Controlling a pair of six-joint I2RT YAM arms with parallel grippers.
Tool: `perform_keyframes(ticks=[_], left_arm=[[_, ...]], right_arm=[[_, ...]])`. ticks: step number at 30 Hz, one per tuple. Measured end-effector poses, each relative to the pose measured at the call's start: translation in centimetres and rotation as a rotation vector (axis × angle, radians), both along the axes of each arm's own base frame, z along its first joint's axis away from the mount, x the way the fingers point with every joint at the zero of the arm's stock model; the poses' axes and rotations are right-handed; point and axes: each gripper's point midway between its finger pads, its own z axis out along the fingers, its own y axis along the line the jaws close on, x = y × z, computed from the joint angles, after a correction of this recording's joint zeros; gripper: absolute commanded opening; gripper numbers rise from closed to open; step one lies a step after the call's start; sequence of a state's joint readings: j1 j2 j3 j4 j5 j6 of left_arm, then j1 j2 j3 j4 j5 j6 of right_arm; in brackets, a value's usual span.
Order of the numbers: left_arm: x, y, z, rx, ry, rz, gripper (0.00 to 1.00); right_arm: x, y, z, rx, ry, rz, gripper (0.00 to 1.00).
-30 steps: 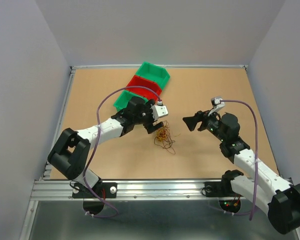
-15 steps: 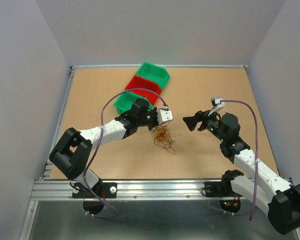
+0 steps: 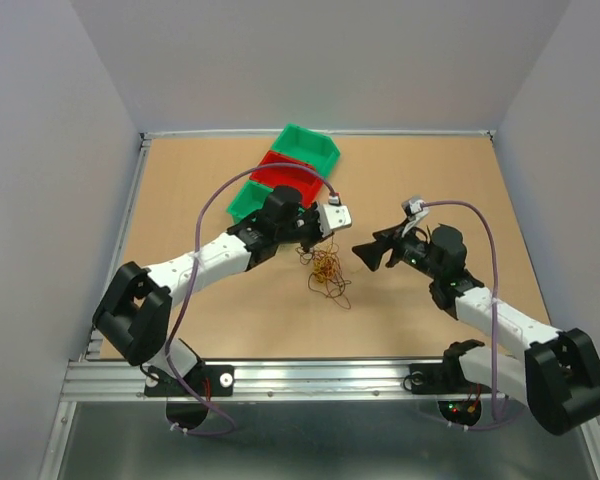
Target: Untangle the cables
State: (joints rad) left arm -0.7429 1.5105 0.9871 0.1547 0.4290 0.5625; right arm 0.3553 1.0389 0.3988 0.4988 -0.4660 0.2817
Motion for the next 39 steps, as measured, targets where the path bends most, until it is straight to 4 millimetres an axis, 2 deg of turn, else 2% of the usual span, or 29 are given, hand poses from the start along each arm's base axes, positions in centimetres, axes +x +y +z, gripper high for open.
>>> perform_keyframes(ticks=[4,8,10,15,18,19,20,23,26,28,33,34,36,38,39], left_arm=[[-0.2,-0.8,6.0,-0.107,-0.034,-0.014,0.00],[-1.2,-1.3,10.4,-0.185,-0.040,-0.047,0.00],[-1.6,-1.8,12.2,-0.223,-0.032,-0.065,0.00],[-2.0,-3.5,18.0,-0.322,-0.016,-0.083,0.00],[-0.8,-4.0,22.2,-0.386,-0.048,-0.027,0.00],[-0.5,-4.0,24.0,-0.413,-0.069,-0.008,0.00],[-0.2,-3.8,25.4,-0.433,-0.083,0.016,0.00],[0.3,-2.6,30.7,-0.516,-0.150,0.077,0.00],[0.6,-1.0,34.7,-0.594,-0.205,0.156,0.00],[0.7,0.4,36.3,-0.640,-0.226,0.223,0.00],[1.2,7.8,40.3,-0.824,-0.333,0.538,0.00],[1.2,8.8,40.9,-0.845,-0.350,0.575,0.00],[1.1,12.0,42.7,-0.911,-0.400,0.698,0.00],[1.1,13.7,43.3,-0.943,-0.423,0.758,0.00],[1.2,14.7,42.9,-0.946,-0.433,0.799,0.00]], right_arm=[[0.4,1.3,-1.2,0.006,-0.012,0.074,0.89],[0.7,3.2,-3.4,-0.004,0.018,0.133,0.89],[0.5,5.0,-4.7,-0.018,0.038,0.181,0.87],[2.3,10.2,-5.2,-0.016,0.008,0.279,0.65],[3.4,11.5,-5.4,-0.012,-0.017,0.284,0.49],[3.7,11.4,-5.6,-0.015,-0.022,0.271,0.41],[4.0,11.2,-5.6,-0.021,-0.027,0.251,0.26],[4.9,10.8,-4.7,-0.015,-0.071,0.197,0.01],[4.9,10.0,-3.5,-0.006,-0.115,0.157,0.01],[4.8,9.5,-2.7,-0.001,-0.141,0.137,0.00],[5.1,7.4,-1.1,0.011,-0.186,0.016,0.00],[5.3,6.6,-1.0,0.017,-0.182,-0.028,0.00],[6.0,4.8,-0.5,0.050,-0.164,-0.115,0.01],[7.3,1.4,0.7,0.118,-0.155,-0.250,0.01],[7.9,-0.4,1.3,0.149,-0.154,-0.319,0.01]])
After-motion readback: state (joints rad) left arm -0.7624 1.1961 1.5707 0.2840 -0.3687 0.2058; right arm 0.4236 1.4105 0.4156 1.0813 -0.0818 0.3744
